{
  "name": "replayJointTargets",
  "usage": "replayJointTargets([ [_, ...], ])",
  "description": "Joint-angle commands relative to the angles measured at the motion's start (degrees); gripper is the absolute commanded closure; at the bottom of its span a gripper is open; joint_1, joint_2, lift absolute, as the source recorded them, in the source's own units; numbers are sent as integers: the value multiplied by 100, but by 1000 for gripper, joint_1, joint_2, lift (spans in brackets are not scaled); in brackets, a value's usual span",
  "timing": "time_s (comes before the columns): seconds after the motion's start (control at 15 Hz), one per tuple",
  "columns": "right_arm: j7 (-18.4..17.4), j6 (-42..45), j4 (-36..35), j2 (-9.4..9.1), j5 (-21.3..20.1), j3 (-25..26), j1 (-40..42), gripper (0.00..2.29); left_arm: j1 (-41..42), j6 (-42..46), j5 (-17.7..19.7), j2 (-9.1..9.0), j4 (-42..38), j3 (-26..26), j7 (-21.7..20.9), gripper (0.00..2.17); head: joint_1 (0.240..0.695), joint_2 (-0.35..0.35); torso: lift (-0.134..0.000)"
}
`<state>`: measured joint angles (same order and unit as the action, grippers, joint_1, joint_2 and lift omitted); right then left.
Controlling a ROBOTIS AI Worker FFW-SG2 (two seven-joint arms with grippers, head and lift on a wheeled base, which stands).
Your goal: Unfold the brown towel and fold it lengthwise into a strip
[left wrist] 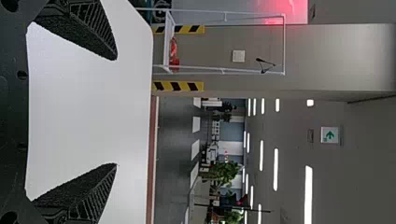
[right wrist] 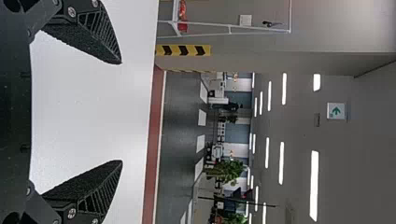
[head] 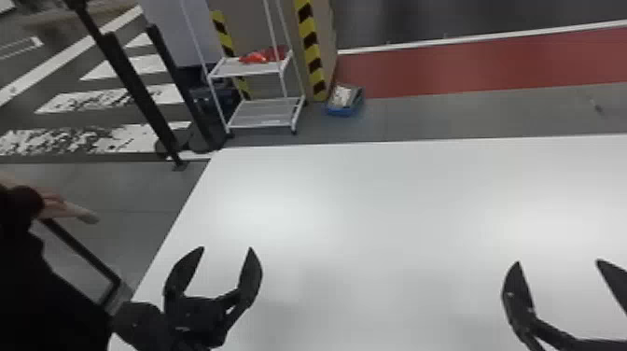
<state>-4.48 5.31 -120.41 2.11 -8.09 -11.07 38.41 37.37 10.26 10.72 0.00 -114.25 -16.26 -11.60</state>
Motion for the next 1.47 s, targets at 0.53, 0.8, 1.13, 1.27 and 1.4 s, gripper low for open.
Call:
replayJointTargets([
  [0.53, 0, 35, 18, 18, 35, 0, 18, 117, 16, 15, -9, -15, 0, 0, 0, 53, 695, 299, -121],
  [0.8, 0, 35, 26, 18, 35, 0, 18, 120, 25, 15, -9, -15, 0, 9, 0, 53, 695, 299, -121],
  [1.13, 0, 35, 18, 18, 35, 9, 26, 120, 25, -3, -26, -15, 0, 26, 0, 53, 695, 297, -121],
  [1.27, 0, 35, 9, 18, 44, 9, 35, 120, 25, 15, -35, -15, -9, 26, 0, 53, 695, 296, -121],
  [1.4, 0, 35, 0, 18, 44, 9, 35, 120, 25, -3, -44, -15, -9, 35, 0, 53, 695, 295, -121],
])
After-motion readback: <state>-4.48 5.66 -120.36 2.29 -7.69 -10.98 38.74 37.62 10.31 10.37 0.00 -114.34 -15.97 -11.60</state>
